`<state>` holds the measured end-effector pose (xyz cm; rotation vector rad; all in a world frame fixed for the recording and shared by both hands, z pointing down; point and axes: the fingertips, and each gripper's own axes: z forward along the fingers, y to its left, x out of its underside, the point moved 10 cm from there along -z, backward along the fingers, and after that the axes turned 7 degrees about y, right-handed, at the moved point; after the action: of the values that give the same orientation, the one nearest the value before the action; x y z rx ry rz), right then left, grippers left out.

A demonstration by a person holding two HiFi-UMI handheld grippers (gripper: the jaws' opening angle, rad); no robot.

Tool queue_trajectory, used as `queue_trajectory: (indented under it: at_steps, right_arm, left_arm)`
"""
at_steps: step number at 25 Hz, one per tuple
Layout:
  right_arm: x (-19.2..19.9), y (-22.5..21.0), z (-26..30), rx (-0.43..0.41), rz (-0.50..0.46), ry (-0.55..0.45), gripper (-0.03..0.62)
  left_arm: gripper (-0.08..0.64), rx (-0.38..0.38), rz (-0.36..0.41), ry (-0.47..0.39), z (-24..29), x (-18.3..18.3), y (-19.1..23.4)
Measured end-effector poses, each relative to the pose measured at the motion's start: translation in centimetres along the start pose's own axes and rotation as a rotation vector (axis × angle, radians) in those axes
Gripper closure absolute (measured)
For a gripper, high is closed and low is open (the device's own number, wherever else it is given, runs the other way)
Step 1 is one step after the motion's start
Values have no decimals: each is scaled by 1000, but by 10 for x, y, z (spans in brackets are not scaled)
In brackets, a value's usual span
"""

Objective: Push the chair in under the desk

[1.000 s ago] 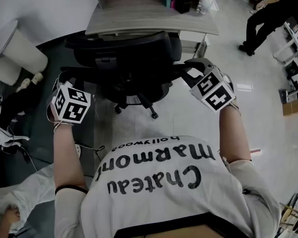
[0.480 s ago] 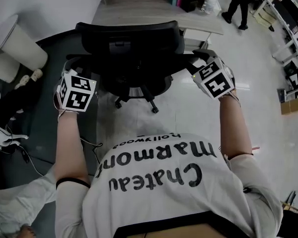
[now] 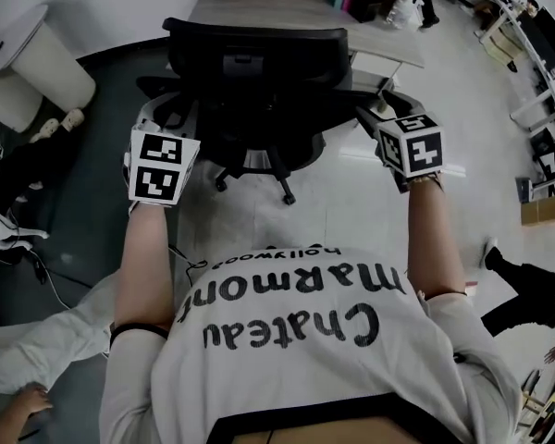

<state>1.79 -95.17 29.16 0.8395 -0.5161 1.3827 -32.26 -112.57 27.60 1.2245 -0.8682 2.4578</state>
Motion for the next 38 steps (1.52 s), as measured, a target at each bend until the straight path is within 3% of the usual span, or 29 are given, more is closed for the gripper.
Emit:
queue_trajectory:
  at_steps: [6, 10, 12, 15, 19, 23, 29, 38]
  right_arm:
    - [19, 13, -18, -94, 91, -38, 321]
    - [32, 25, -31, -165, 187, -103, 401]
    - [38, 27, -41, -203, 275, -166, 478]
    - [44, 27, -65, -260, 361, -251, 536]
    - [37, 30, -99, -318, 335, -384, 584]
    - [29, 37, -128, -355, 300, -500, 584]
    - [42, 54, -157, -341, 158, -528, 584]
    - [76, 61, -185, -354, 163, -508, 584]
  left_arm:
    - [507, 144, -309, -224, -51, -19, -41]
    - [525, 168, -428, -292, -79, -25, -76]
    - [531, 170, -449, -310, -90, -31, -93]
    - [532, 157, -454, -326, -104, -41, -120]
    - [532, 103, -472, -334, -125, -46, -150]
    - [532, 58, -560, -352, -142, -45, -169]
    - [532, 13, -561, -347, -168, -40, -194]
    - [532, -4, -548, -347, -204, -36, -238]
